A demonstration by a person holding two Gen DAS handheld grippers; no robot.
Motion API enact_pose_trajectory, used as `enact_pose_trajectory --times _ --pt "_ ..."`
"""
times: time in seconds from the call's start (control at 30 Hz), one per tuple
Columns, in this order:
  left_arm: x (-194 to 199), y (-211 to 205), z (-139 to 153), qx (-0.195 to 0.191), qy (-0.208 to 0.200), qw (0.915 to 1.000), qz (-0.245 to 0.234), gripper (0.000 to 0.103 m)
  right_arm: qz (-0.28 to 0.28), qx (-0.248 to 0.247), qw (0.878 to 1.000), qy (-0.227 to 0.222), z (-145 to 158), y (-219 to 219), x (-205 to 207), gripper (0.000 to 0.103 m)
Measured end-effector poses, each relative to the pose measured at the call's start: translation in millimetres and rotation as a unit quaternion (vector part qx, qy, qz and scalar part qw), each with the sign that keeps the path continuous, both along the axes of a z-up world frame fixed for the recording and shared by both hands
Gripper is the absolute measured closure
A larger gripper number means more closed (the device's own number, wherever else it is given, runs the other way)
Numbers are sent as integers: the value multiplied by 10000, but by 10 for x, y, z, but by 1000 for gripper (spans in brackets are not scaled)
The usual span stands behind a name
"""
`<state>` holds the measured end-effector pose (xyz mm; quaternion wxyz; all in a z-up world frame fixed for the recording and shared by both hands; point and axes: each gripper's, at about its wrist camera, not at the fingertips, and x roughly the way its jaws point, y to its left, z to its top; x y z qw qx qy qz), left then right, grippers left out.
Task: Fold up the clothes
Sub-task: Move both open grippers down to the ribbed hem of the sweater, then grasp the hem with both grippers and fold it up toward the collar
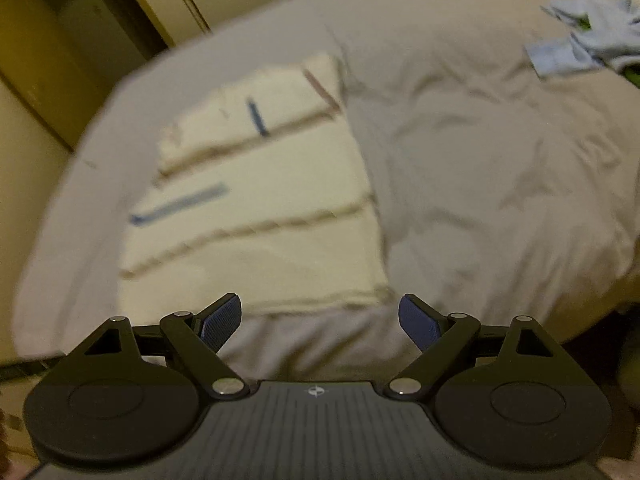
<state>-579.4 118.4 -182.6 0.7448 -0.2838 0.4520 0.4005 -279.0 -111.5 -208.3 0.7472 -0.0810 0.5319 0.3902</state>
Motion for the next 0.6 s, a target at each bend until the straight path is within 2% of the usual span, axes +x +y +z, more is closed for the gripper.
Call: enact_pose_trajectory --times 0.13,0.23,0.27,0.3,0.37,0.5,0.6 --pt "160 425 -299 -393 117 9990 -187 58 -51 -756 9954 588 -368 349 213 14" --pt "245 841 -580 -892 69 9955 -300 58 -113 -761 9914 1061 -571 535 399 16" --pt "254 963 -655 -1058 -23 9938 -335 61 -101 -765 9902 1166 -630 600 457 20" --pt "259 1093 -733 -1214 -96 9919 -363 64 -90 -765 9893 1237 -678 659 513 25" --pt "267 1329 -865 -1448 -204 9884 -417 64 -92 -738 9890 1276 -737 752 617 28" --pt "295 1680 -1098 -1754 -340 9822 -575 64 -293 -749 9883 1297 -888 854 803 29" --pt "262 1838 -1285 -1981 -357 9785 -449 64 -345 -950 9861 1319 -1030 867 907 29"
